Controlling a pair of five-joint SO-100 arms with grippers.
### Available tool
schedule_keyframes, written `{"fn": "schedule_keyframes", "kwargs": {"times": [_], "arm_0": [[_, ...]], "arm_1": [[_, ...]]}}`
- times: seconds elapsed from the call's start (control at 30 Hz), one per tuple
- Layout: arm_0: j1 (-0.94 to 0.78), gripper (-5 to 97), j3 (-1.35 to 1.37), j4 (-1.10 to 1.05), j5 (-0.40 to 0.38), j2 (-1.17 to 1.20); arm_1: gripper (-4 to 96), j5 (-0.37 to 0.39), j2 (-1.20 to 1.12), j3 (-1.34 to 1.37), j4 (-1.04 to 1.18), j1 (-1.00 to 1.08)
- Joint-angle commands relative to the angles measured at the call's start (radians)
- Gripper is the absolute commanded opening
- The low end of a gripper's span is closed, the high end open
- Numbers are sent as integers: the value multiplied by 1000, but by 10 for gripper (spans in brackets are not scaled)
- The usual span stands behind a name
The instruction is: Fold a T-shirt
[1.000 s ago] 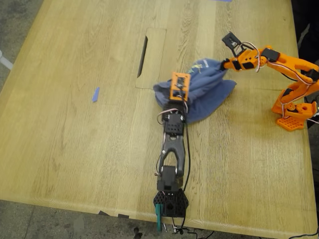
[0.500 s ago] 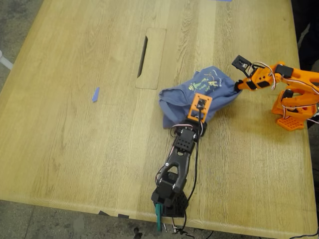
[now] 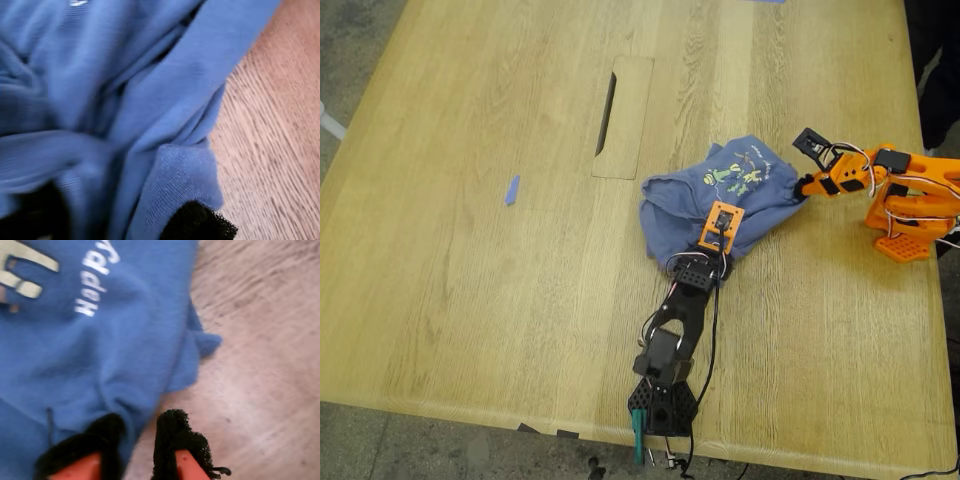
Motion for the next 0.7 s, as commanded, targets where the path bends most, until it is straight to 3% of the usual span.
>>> {"fn": "schedule_keyframes", "kwargs": {"times": [0.0,0.17,0.5,0.67], "arm_0": [[-52,614,-41,-34,8,15],[-81,685,-84,92,-9,91],[9,687,-224,607,-18,423],[55,685,-304,661,-26,448]], "arm_1": [[196,5,-17,-63,48,34],[214,5,-43,-161,115,66],[182,-5,-37,-383,324,103],[201,-3,-17,-428,387,112]]}}
